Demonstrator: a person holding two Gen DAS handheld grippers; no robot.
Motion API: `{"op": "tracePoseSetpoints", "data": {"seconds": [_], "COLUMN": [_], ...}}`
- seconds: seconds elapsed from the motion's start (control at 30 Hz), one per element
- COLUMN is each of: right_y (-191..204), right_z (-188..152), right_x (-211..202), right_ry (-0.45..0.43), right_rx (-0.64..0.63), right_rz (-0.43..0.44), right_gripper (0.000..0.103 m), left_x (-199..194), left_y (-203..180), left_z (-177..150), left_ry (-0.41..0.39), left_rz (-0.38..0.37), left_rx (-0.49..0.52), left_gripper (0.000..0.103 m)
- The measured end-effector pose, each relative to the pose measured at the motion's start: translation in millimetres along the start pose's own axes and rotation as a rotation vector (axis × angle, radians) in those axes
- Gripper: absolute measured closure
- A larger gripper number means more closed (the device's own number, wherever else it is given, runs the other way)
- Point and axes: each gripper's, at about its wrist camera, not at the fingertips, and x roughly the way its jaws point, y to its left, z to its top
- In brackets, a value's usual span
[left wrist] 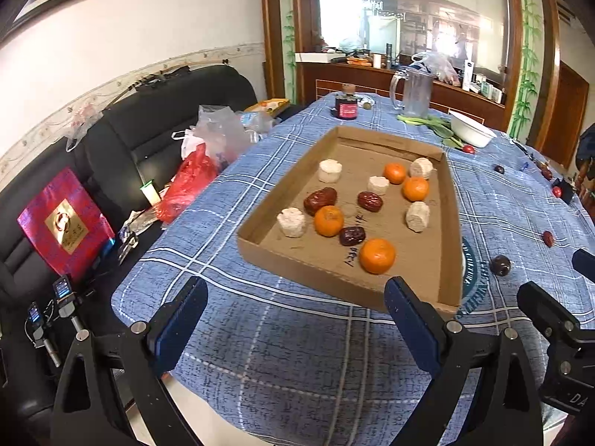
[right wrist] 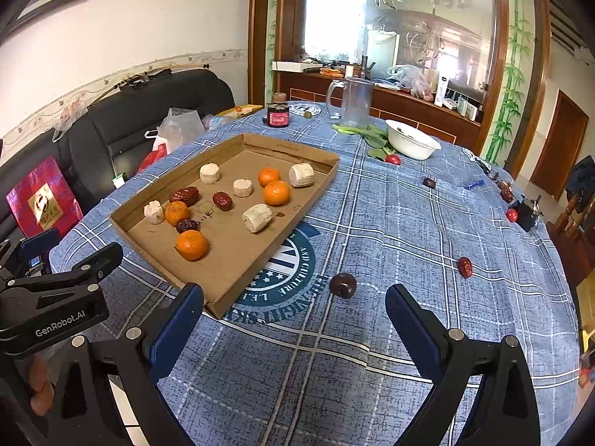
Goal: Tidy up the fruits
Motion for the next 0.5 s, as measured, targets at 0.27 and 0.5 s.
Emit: {"op": "tracePoseSetpoints", "data": {"seconds": [0.27, 0.5], "right_y": [-1.5, -0.5], "right_z": [-1.3, -0.9], "right_x": [-2.3, -4.8], "right_ry": [0.007, 0.004], "right_rx": [0.007, 0.003], "right_rz": [-0.01, -0.013], "right_gripper": [0.003, 0.003], "left_x": [-0.8, -9.3], "left_y": [-2.4, 0.0], "left_z": [2.4, 1.6], "left_ry": [0.011, -0.026], "left_rz": [-0.034, -0.044], "left_rx": [-0.003, -0.026], "left_gripper": [0.007, 0.007]}}
